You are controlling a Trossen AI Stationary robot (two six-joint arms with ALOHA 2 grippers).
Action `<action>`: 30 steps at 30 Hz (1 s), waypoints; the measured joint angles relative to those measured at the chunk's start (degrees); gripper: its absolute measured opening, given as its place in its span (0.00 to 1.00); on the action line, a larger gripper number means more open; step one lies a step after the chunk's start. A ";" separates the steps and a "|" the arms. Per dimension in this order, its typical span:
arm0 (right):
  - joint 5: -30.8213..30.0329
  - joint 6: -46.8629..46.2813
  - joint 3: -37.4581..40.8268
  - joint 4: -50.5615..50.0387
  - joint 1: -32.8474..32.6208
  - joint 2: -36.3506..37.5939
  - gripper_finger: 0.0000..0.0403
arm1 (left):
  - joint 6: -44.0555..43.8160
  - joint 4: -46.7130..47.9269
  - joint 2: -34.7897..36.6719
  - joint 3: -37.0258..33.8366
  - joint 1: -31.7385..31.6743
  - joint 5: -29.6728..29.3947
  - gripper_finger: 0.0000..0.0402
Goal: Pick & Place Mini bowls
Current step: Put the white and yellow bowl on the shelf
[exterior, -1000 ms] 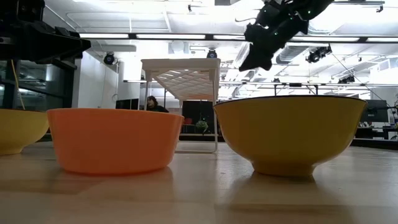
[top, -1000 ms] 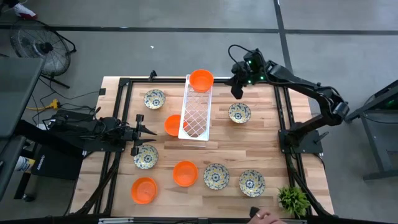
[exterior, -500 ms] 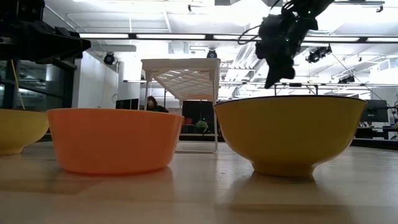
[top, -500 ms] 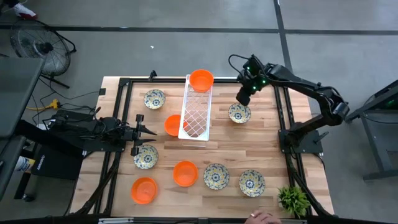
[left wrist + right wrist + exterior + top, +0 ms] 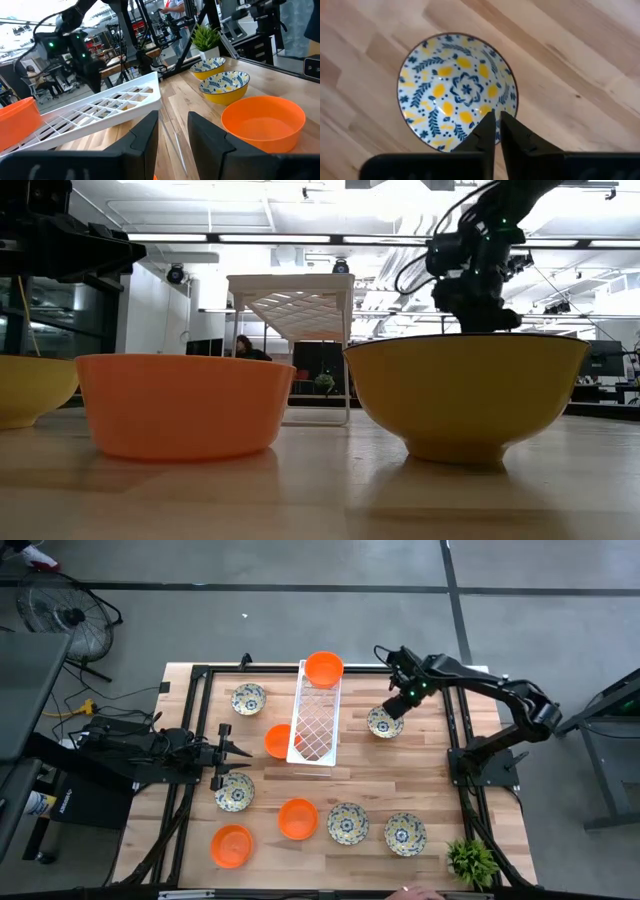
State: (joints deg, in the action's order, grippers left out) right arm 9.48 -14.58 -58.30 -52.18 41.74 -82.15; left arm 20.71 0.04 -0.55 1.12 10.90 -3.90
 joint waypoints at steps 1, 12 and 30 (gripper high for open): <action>-0.08 -1.07 0.29 0.55 0.00 0.00 0.06 | 0.00 -0.01 0.00 0.00 0.00 0.00 0.25; -3.84 -10.63 3.50 0.91 0.00 -0.02 0.38 | 0.01 0.00 0.01 0.00 0.00 0.00 0.25; -0.60 -15.51 9.34 6.89 -0.66 -2.01 0.38 | 0.02 0.00 0.02 0.01 0.00 0.00 0.25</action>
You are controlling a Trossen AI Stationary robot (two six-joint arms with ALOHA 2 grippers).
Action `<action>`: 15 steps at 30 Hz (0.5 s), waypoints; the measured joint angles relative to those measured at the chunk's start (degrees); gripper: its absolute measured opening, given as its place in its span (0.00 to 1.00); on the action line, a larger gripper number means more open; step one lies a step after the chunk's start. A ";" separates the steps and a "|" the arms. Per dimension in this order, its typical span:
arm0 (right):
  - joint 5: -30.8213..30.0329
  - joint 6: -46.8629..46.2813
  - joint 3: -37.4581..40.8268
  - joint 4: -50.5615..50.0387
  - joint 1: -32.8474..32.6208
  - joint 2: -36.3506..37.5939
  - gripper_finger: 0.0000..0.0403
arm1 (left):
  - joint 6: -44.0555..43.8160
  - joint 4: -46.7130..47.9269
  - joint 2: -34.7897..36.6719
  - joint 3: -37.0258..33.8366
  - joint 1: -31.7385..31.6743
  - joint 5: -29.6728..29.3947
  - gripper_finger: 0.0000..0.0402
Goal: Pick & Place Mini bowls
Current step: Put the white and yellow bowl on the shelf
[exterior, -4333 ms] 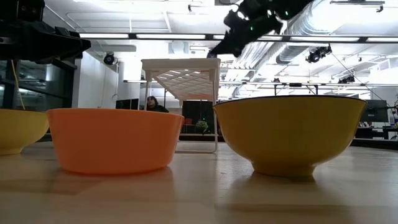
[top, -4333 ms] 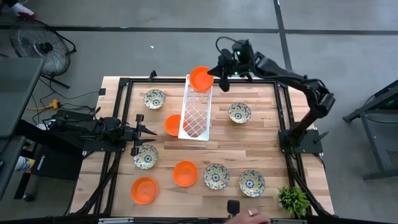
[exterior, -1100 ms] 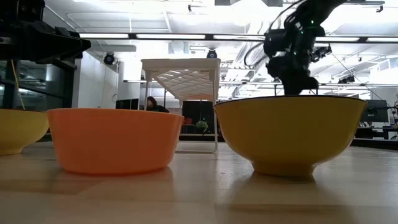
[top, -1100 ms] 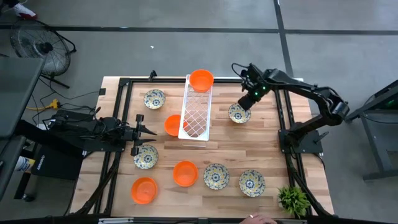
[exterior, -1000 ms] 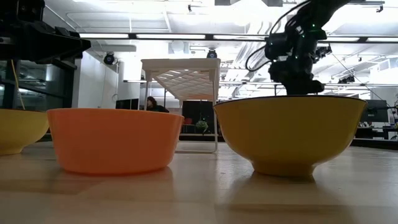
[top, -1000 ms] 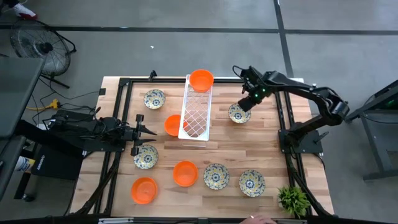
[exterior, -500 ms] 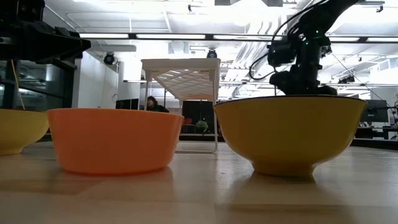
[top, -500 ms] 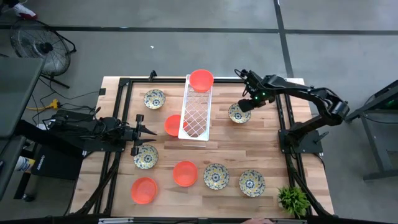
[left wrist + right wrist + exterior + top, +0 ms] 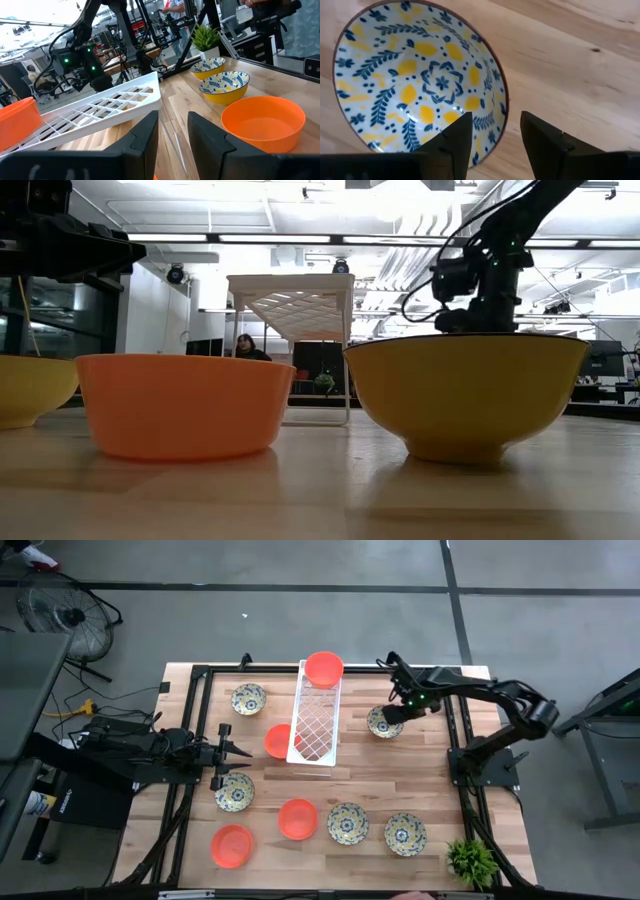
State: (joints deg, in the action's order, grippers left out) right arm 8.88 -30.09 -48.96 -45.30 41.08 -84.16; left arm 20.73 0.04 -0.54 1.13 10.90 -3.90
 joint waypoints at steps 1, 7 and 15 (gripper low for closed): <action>0.17 0.00 0.10 0.54 0.02 -0.35 0.38 | -0.01 0.01 -0.01 -0.01 -0.01 0.00 0.25; 0.58 0.04 0.10 1.62 0.00 -1.81 0.33 | -0.02 0.02 0.00 0.00 0.00 0.00 0.25; -2.00 1.68 0.10 1.72 0.20 -1.86 0.17 | -0.02 0.00 0.00 -0.01 0.00 0.00 0.25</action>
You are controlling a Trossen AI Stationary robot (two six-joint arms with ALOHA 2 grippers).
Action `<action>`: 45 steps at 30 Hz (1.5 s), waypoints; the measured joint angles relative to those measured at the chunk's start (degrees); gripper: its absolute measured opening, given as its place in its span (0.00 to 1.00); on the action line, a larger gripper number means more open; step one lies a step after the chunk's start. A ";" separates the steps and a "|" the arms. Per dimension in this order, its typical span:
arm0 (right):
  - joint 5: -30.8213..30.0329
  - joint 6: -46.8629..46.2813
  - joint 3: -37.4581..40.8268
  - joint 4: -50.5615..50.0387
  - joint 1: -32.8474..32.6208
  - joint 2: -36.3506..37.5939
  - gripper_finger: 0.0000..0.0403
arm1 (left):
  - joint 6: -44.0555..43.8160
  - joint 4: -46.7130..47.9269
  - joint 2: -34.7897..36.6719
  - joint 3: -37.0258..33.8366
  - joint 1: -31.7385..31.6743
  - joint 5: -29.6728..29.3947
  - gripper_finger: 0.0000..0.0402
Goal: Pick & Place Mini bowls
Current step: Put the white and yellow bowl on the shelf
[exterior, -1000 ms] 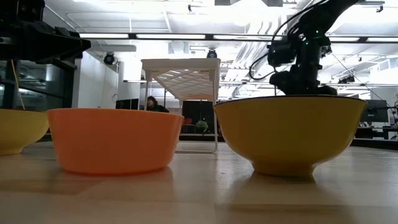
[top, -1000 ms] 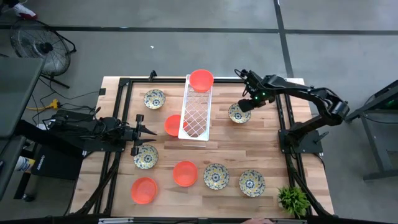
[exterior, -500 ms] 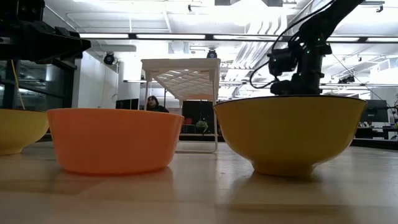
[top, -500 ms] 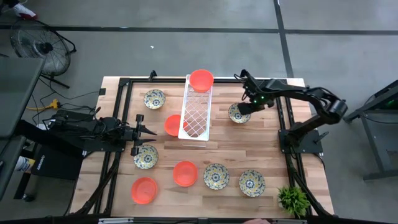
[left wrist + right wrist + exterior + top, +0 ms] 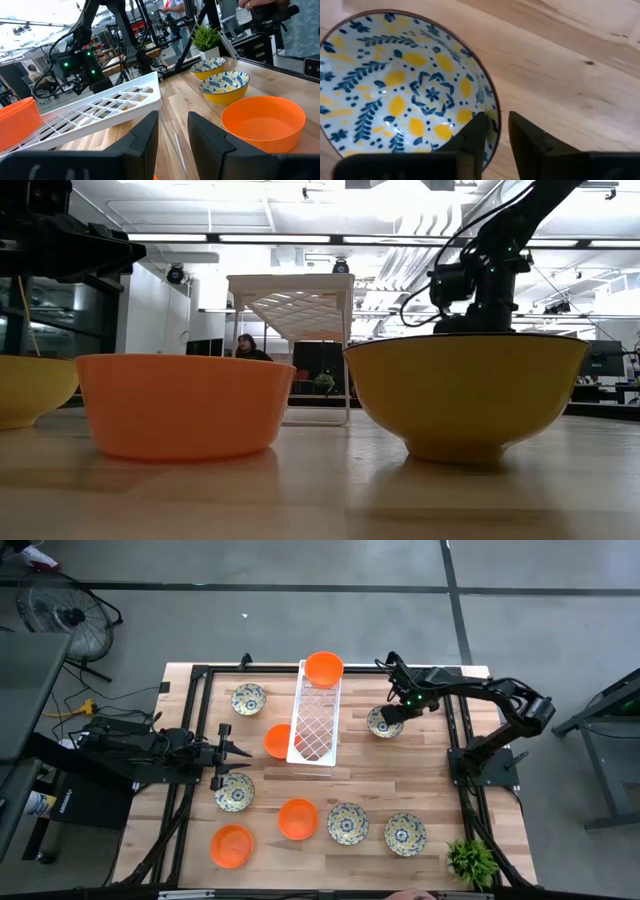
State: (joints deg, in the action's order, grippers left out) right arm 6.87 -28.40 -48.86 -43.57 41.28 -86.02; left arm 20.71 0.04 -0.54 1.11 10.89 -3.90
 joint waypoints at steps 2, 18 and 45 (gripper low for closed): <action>-0.03 0.29 0.00 0.07 0.00 0.00 0.13 | 0.01 0.01 0.00 -0.01 0.00 0.00 0.25; 3.77 2.13 -1.48 -0.17 -0.04 0.48 0.01 | 0.01 -0.01 -0.01 0.01 -0.01 0.00 0.25; 10.50 1.37 -23.20 -15.65 -6.91 8.00 0.00 | 0.02 0.00 0.00 0.00 -0.01 0.00 0.25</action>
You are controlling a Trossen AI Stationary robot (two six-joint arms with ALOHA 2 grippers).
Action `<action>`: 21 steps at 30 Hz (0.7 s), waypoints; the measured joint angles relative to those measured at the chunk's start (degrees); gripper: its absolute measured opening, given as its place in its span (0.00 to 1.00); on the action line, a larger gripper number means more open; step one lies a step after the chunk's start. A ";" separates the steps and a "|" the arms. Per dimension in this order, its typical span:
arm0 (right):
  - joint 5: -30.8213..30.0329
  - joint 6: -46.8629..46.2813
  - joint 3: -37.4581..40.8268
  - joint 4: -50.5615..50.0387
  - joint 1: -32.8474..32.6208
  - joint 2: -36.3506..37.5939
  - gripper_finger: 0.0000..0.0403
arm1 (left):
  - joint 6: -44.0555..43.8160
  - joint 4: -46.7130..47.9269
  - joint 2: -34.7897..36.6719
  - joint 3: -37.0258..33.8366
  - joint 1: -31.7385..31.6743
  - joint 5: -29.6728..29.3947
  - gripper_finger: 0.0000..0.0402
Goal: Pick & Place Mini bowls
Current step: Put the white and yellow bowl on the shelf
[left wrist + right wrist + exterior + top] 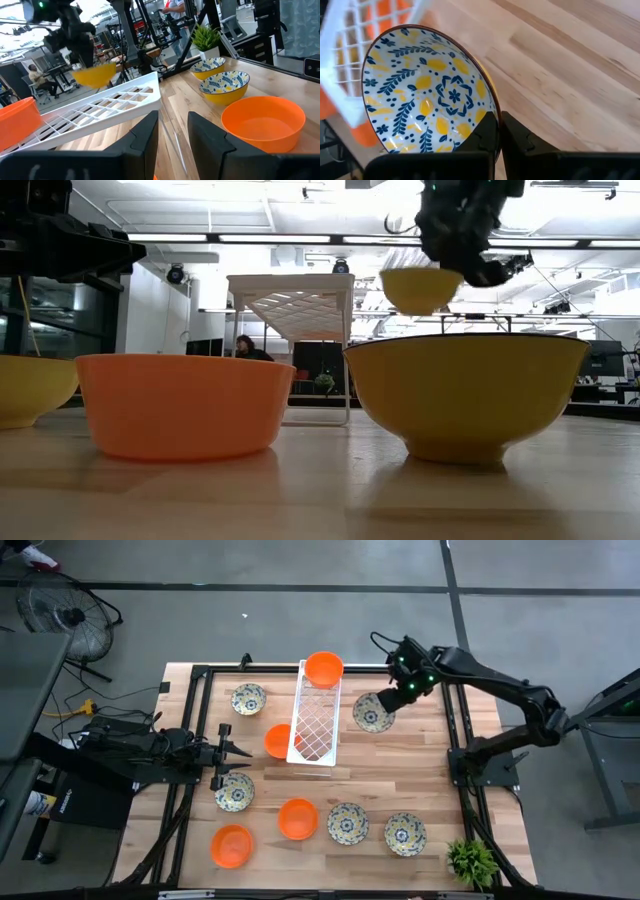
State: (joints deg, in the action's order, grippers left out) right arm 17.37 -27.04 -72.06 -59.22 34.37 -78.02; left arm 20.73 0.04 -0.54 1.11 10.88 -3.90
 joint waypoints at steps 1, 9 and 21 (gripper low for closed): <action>0.12 -0.32 -0.98 -0.29 -0.60 -0.31 0.00 | -0.02 -0.01 -0.01 0.00 0.01 0.00 0.25; 0.62 -0.82 -11.66 -0.57 -3.80 -6.83 0.00 | -0.02 0.01 -0.02 0.01 0.01 0.00 0.25; 3.82 1.40 -27.79 -2.70 -8.24 -21.38 0.00 | 0.00 -0.01 -0.02 -0.01 0.01 0.00 0.25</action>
State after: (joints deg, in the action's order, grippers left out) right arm 21.19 -25.63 -99.85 -61.92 26.13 -99.41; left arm 20.73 0.03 -0.56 1.10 10.90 -3.90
